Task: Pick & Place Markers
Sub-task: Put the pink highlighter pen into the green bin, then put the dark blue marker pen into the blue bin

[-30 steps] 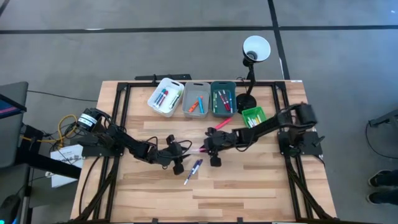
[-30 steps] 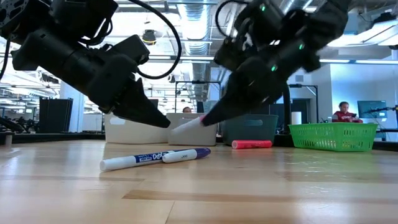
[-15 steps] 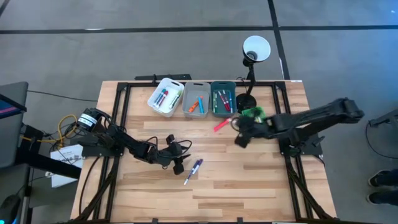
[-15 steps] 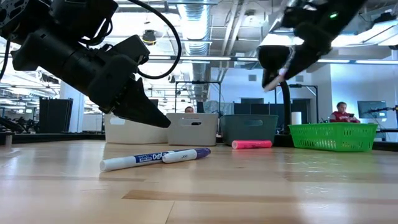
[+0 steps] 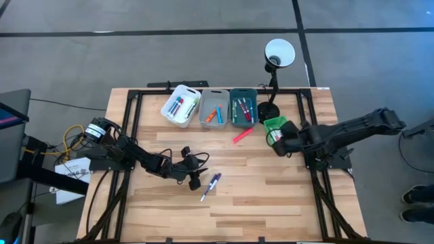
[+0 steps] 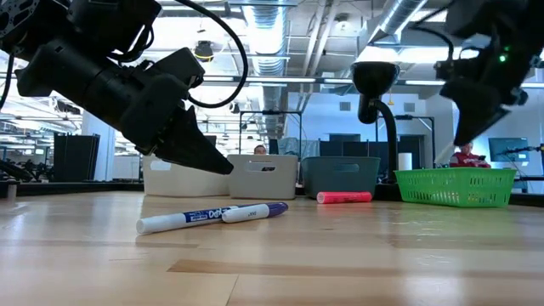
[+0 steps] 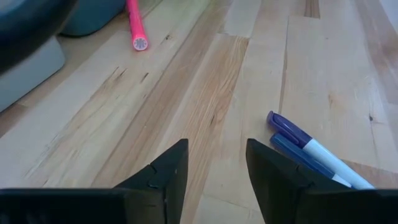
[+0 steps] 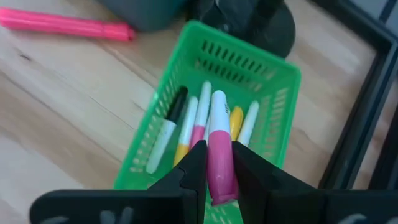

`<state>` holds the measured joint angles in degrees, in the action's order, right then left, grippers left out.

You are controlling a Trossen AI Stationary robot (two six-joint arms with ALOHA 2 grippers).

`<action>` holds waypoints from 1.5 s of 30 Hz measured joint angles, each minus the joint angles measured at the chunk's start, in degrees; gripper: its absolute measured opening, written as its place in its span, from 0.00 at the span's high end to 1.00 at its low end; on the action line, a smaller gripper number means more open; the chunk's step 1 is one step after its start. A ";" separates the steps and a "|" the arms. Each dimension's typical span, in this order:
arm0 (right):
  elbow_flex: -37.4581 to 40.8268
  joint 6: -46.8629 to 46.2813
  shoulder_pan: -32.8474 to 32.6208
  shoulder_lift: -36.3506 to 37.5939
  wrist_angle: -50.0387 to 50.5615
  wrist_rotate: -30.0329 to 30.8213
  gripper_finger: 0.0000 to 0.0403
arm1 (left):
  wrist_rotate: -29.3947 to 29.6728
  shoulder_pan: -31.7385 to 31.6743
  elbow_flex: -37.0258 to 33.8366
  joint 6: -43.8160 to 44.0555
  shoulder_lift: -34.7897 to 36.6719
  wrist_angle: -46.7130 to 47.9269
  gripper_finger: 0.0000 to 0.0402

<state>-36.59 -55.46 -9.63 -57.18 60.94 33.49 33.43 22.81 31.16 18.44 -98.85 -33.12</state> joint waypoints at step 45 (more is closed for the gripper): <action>-9.61 7.98 0.00 -12.33 -5.02 1.52 0.60 | -5.14 10.78 -0.02 12.30 0.02 -5.33 0.62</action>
<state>-46.20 -47.49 -9.63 -69.52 55.92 35.00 28.29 33.59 31.14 30.74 -98.83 -38.46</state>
